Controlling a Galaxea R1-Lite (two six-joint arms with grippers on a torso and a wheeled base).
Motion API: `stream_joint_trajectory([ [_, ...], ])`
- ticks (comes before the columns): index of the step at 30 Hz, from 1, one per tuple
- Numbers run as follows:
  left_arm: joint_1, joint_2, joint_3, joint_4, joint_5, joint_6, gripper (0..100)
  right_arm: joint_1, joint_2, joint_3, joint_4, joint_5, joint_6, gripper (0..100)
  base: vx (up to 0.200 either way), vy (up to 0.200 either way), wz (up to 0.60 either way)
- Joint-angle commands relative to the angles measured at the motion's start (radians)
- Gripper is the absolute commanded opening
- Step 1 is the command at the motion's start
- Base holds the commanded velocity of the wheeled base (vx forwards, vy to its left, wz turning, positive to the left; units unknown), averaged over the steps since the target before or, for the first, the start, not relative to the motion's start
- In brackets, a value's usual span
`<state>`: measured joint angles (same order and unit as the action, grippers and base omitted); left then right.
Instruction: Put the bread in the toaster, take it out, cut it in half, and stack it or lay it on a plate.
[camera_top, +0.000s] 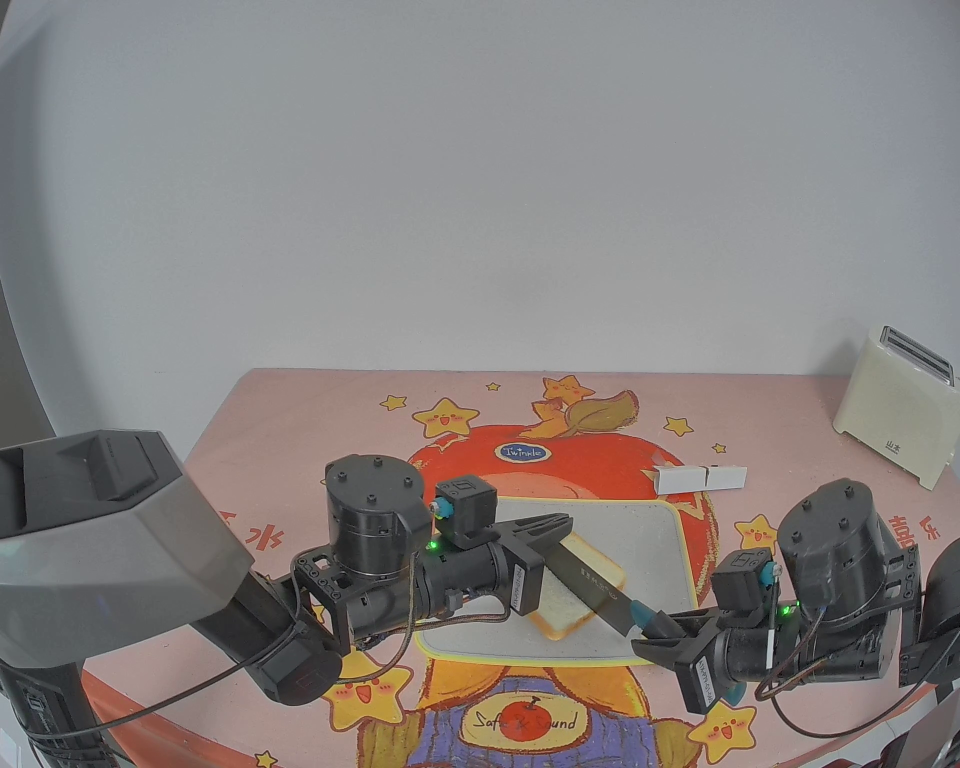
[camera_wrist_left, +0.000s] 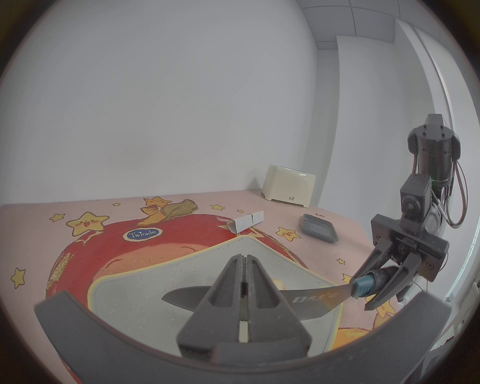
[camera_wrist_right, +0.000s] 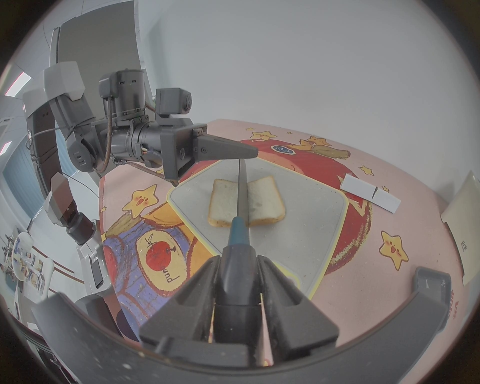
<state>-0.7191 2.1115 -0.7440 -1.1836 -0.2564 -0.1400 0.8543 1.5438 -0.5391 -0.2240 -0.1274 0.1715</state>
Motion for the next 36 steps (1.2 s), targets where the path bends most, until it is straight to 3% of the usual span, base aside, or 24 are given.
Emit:
stream_joint_trajectory([
  [1,0.0,-0.002,-0.008,-0.007,0.0,-0.001,0,0.0,0.004,0.008,0.002,0.0,0.0,0,0.0,0.0,0.0],
  [19,0.003,0.01,0.005,-0.007,0.002,-0.001,0,0.0,-0.001,-0.062,0.0,-0.001,-0.001,0,0.0,0.0,0.0],
  [36,-0.002,-0.001,-0.008,-0.013,0.002,0.0,0,-0.011,0.018,0.008,0.002,0.0,0.0,0,0.0,0.0,0.0],
])
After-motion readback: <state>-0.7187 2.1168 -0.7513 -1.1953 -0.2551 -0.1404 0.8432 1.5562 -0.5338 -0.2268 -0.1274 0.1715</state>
